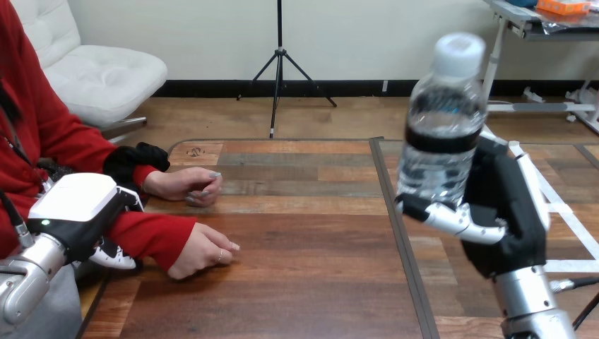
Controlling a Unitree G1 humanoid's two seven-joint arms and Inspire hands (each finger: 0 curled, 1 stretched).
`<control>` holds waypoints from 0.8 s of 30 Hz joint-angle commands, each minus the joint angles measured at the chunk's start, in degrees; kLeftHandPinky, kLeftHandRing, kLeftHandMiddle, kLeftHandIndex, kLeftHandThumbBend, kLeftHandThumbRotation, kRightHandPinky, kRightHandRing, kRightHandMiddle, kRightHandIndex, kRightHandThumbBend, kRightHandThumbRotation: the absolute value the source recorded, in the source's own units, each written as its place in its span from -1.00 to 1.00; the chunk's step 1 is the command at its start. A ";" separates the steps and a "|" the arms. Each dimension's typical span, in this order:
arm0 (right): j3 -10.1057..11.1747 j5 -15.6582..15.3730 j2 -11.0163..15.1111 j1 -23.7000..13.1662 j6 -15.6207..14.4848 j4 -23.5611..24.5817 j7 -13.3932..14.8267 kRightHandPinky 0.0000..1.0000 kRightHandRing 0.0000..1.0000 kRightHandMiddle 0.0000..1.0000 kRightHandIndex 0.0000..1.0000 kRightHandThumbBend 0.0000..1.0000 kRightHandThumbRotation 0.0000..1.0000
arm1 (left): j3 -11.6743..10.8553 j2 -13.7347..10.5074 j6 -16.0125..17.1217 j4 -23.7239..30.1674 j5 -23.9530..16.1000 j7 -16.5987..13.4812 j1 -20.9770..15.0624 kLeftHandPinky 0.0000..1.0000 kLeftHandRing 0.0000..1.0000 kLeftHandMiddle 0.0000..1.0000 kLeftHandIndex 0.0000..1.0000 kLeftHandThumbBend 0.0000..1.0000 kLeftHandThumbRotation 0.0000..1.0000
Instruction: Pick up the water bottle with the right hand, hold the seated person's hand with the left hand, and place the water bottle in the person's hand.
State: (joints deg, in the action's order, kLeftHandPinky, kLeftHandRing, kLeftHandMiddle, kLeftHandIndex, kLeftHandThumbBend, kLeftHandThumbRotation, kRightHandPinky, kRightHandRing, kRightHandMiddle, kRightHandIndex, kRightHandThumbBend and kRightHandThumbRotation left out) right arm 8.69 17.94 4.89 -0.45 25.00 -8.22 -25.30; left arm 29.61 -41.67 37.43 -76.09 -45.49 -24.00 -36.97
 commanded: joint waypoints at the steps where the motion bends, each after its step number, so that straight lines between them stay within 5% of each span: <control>1: -0.26 0.48 0.51 -3.67 1.70 -2.66 -1.26 -0.91 -0.81 -0.63 -0.32 0.62 -1.00 | -1.18 1.77 1.78 1.99 1.57 -2.24 -2.48 -0.10 0.03 0.13 0.16 0.45 -0.59; 24: -0.68 -1.98 0.66 -7.10 6.02 -16.13 -4.74 -0.81 -0.71 -0.50 -0.23 0.67 -1.00 | -1.69 2.38 6.55 3.62 2.07 -5.76 -2.10 -0.16 -0.04 0.07 0.11 0.44 -0.56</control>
State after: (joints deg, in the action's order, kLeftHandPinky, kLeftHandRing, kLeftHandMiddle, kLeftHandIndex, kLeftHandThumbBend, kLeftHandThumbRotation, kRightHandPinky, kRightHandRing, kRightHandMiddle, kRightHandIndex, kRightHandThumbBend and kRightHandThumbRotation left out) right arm 8.48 16.18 4.98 -1.13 27.93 -22.99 -29.19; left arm 29.61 -41.63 42.12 -76.06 -45.45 -27.12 -35.88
